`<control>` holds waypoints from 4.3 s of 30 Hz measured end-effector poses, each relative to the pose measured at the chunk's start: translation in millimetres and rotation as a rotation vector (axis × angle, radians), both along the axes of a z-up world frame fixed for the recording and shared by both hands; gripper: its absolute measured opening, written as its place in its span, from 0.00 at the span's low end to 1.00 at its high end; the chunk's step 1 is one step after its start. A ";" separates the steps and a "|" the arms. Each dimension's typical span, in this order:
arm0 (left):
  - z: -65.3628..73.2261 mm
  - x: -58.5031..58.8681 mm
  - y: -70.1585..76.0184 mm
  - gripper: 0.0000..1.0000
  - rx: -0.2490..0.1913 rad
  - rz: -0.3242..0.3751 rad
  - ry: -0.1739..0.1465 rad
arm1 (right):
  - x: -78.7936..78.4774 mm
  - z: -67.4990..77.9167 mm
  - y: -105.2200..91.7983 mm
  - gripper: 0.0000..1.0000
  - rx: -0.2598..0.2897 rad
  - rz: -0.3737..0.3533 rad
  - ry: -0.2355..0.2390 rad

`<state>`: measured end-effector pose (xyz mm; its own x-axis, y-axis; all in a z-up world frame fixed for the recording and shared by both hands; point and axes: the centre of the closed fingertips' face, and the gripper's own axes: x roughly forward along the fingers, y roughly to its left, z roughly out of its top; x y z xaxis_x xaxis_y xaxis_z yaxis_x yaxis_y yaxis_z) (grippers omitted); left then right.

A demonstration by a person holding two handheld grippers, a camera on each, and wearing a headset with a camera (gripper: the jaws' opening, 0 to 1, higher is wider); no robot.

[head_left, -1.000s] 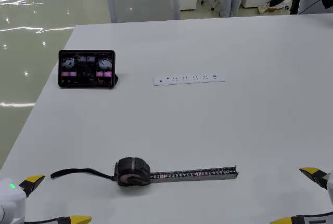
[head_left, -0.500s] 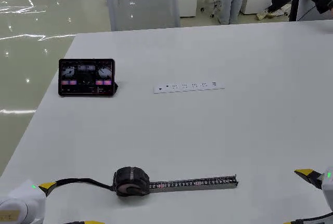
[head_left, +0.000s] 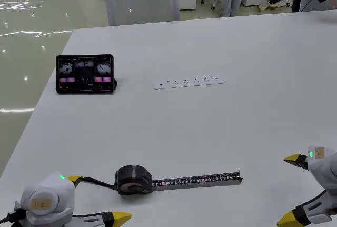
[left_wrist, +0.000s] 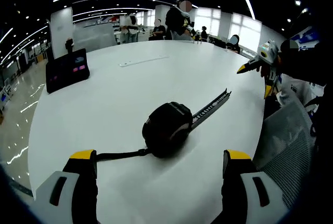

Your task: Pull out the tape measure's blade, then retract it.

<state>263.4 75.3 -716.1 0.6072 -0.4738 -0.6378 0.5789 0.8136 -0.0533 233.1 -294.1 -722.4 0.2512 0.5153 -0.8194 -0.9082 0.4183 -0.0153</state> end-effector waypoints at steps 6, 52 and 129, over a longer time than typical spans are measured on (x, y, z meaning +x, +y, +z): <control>1.0 7.4 -8.6 0.99 -0.040 0.075 -0.005 | 16.6 4.3 8.6 0.99 -0.034 0.066 -0.031; 1.5 50.2 -57.1 0.99 -0.069 0.309 -0.214 | 50.6 -53.4 55.1 0.25 -0.174 0.399 0.033; -25.2 49.9 -46.0 0.59 -0.012 0.430 -0.083 | 49.8 -59.9 66.8 0.09 -0.274 0.336 0.151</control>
<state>313.3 29.3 -741.3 0.7997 -0.1742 -0.5746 0.1908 0.9811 -0.0319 282.9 -227.4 -782.3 -0.0257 0.3065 -0.9515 -0.9933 0.0995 0.0589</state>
